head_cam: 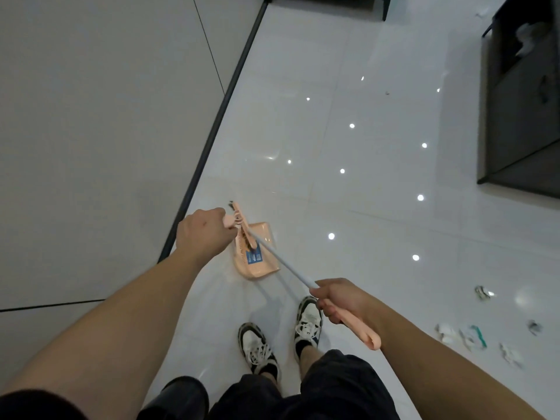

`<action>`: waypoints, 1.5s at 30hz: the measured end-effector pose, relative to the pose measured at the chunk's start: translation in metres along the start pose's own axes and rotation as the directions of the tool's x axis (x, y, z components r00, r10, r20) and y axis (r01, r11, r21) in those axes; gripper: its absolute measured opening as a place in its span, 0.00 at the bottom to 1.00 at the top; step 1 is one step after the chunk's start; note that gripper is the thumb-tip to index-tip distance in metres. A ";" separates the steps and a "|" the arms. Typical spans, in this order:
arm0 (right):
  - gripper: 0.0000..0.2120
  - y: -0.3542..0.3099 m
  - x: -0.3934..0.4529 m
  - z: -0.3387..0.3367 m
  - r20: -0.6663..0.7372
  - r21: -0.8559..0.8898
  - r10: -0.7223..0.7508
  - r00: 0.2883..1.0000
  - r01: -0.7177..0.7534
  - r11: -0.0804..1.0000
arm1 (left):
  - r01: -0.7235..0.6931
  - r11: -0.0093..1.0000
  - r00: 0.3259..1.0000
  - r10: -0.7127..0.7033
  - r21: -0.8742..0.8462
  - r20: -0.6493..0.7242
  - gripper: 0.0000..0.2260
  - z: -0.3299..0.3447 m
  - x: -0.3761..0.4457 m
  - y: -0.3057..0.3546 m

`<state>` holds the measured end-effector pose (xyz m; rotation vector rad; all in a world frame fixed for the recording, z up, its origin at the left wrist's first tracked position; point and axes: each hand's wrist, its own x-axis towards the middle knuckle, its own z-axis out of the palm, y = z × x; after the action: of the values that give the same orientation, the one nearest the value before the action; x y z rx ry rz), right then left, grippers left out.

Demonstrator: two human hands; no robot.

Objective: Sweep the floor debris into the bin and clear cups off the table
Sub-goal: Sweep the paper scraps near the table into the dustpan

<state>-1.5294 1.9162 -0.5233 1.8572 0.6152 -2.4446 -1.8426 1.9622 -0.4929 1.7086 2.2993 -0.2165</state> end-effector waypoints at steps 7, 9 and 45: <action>0.12 0.000 -0.003 -0.005 -0.200 -0.049 -0.093 0.975 0.085 0.995 | 0.004 1.000 1.000 -0.004 -0.012 -0.028 0.12 -0.003 -0.007 0.011; 0.10 0.000 0.001 -0.001 -0.235 -0.087 -0.095 0.967 0.076 0.993 | 0.017 1.000 1.000 -0.017 -0.014 -0.026 0.13 -0.002 -0.012 0.014; 0.04 0.214 -0.108 0.106 -0.651 0.675 0.161 0.742 0.468 0.570 | -0.871 0.491 0.491 0.868 0.012 0.071 0.13 -0.035 -0.084 0.190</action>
<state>-1.5440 1.6611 -0.4636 3.2145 -0.5946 -2.2687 -1.6431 1.9512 -0.4269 2.5956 1.0911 -0.0908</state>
